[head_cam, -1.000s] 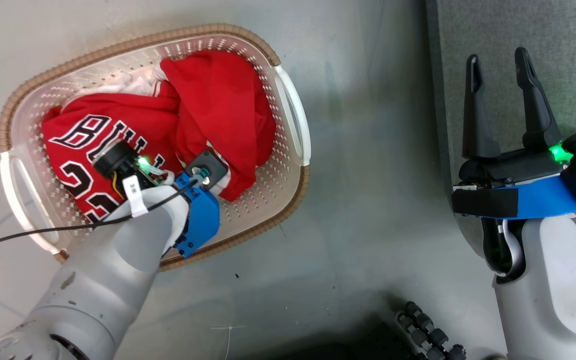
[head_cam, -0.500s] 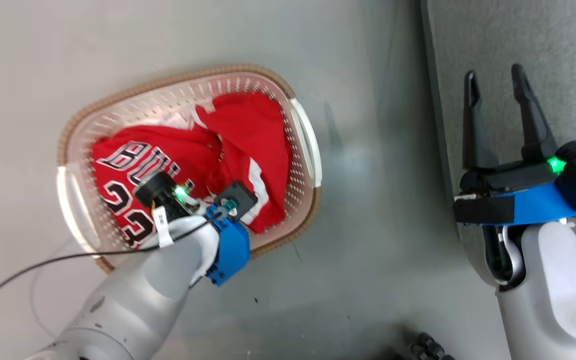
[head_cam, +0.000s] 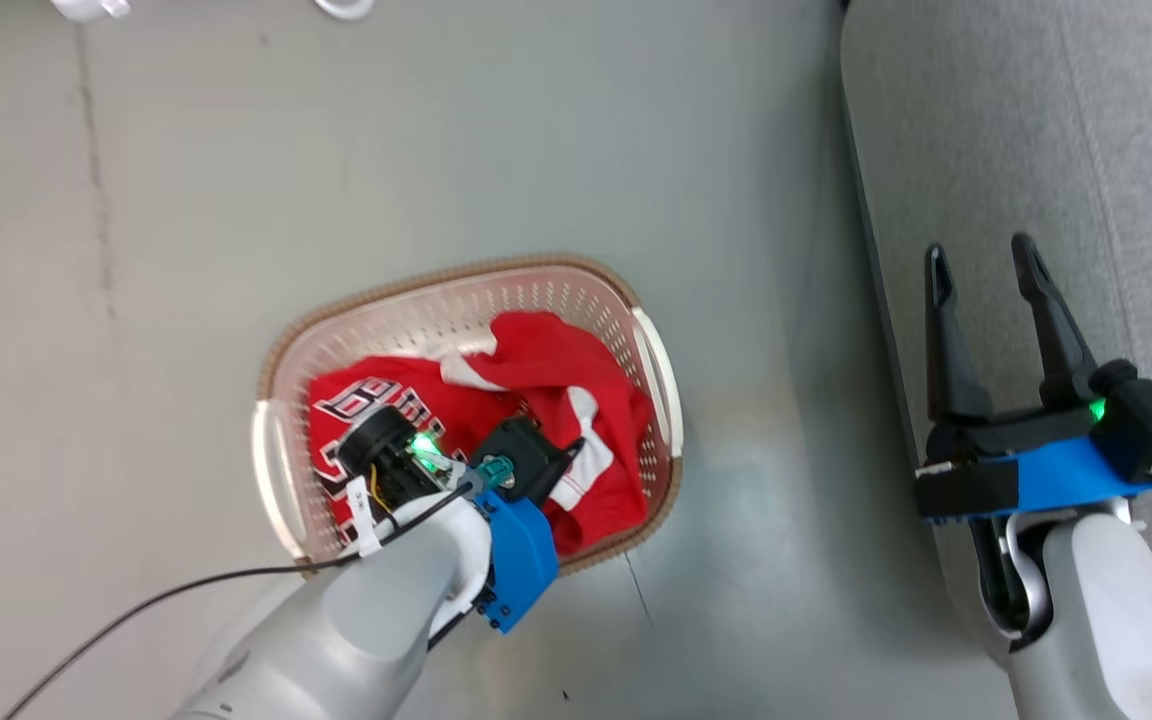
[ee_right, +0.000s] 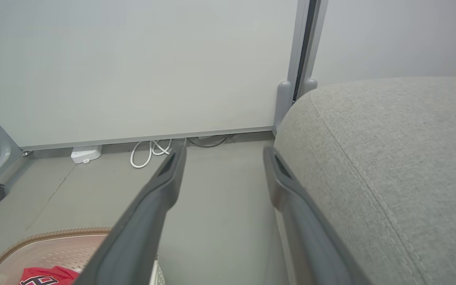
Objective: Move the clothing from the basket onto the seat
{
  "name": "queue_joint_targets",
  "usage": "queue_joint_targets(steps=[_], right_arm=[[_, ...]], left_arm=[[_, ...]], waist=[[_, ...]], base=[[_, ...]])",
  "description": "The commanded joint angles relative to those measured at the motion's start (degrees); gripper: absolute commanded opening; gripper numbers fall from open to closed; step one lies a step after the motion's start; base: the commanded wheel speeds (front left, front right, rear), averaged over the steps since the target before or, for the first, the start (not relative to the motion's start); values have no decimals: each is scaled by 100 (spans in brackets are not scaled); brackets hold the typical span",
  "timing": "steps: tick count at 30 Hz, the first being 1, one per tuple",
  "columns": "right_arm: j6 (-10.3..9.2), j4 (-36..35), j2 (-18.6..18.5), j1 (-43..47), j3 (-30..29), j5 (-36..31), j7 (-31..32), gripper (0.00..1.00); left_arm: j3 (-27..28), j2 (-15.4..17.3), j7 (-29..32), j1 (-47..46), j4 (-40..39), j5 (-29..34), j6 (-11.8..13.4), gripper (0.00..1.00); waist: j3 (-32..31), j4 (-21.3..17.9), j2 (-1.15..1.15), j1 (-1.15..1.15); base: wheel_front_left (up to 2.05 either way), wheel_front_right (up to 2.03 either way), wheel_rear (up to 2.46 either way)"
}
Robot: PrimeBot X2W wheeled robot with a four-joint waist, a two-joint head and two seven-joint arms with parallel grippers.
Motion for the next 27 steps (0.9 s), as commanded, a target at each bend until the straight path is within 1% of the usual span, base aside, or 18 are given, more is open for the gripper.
queue_joint_targets(steps=[1, 7, 13, 20, 27], right_arm=[[-2, 33, -38, 119, -32, -26, -6, 100], [-2, 130, -39, 437, -101, -80, -6, 100], [-2, 222, 24, 807, -145, -121, -6, 100], [-2, 313, 92, 1253, -234, -179, -6, 100], [-2, 371, 152, 1614, -281, -239, -6, 100]], left_arm=[[75, 12, -25, 118, -86, -24, 34, 0], [455, 10, -27, 413, -682, 124, 163, 0], [844, 163, -28, 751, -1305, 404, 246, 0], [1400, 299, -29, 1100, -2014, 522, 211, 0], [1706, 348, -29, 1244, -2641, 734, 184, 0]], waist=[[-345, 191, 0, 1], [-951, 399, 0, 1], [-1583, 550, 0, 1], [-2240, 695, 0, 1], [-2784, 809, 0, 1]], base=[[0, 0, 0], [0, 0, 0], [0, 0, 0], [0, 0, 0], [0, 0, 0]])
